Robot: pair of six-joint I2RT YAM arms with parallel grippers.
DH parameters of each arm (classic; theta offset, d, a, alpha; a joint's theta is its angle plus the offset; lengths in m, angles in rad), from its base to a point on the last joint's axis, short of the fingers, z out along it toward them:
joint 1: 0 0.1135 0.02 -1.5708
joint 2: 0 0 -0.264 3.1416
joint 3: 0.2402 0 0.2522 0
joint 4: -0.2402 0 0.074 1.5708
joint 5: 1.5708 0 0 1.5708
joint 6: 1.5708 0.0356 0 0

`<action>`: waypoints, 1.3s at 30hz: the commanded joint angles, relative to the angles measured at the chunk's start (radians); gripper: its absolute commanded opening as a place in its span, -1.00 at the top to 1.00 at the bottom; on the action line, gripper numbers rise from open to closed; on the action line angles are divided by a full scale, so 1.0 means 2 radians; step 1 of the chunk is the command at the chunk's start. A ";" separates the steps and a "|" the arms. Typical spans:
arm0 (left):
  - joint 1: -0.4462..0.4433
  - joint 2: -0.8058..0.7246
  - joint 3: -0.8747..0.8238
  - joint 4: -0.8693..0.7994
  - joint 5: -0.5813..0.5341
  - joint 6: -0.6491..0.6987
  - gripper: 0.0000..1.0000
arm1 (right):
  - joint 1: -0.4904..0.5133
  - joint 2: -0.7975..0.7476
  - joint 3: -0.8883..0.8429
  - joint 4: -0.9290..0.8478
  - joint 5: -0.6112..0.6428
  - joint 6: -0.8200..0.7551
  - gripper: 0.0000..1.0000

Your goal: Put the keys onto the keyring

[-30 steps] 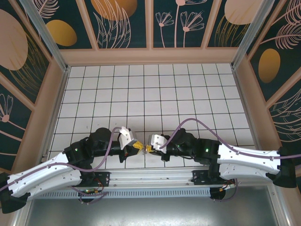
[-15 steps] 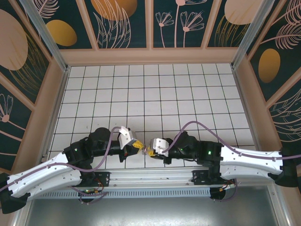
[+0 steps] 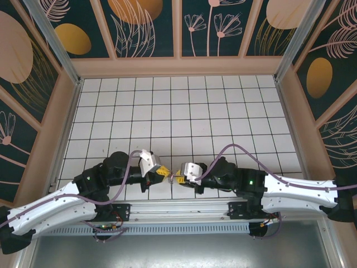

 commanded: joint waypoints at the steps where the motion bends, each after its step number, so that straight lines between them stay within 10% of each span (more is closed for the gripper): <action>1: -0.002 -0.016 0.010 0.034 0.013 -0.002 1.00 | -0.003 -0.053 -0.016 0.056 0.014 0.028 0.66; 22: -0.002 -0.012 0.013 0.043 0.031 0.002 1.00 | -0.066 -0.022 -0.030 0.134 -0.138 0.076 0.61; 39: -0.002 -0.013 0.012 0.041 0.031 0.001 1.00 | -0.080 0.014 -0.029 0.136 -0.136 0.087 0.49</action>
